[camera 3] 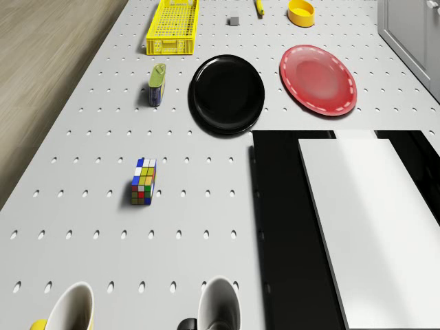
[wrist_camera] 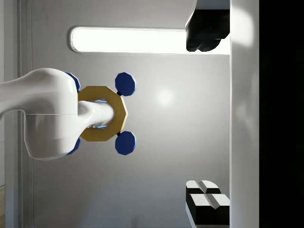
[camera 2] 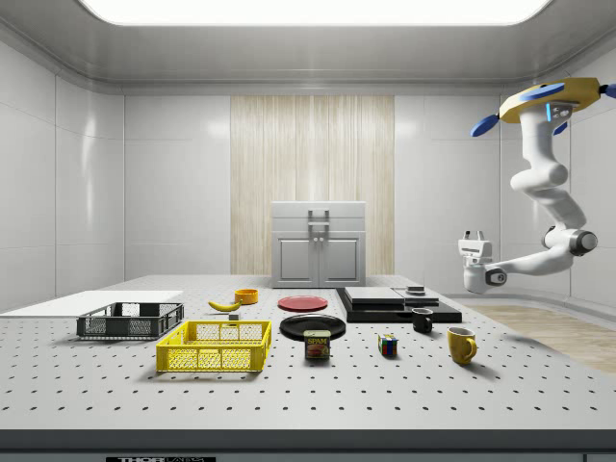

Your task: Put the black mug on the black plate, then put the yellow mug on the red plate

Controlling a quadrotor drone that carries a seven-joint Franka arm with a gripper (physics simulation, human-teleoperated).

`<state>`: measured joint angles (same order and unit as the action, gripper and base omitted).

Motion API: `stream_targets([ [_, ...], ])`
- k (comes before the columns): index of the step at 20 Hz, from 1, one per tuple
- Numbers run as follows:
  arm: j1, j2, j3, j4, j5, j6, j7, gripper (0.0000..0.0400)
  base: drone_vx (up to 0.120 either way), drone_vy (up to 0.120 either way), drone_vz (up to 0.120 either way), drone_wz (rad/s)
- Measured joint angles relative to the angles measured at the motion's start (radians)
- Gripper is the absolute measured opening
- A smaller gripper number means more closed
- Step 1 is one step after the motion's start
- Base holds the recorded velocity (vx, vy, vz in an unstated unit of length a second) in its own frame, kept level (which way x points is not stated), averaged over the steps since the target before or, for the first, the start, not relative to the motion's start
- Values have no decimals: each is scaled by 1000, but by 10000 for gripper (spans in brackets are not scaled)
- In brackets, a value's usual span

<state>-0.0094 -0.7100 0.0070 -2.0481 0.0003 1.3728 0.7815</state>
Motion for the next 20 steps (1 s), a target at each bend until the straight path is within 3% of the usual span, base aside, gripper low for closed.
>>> stream_targets([
  [20,-20,-11,62,-13,-87,16,11,400,120,0,0,0],
])
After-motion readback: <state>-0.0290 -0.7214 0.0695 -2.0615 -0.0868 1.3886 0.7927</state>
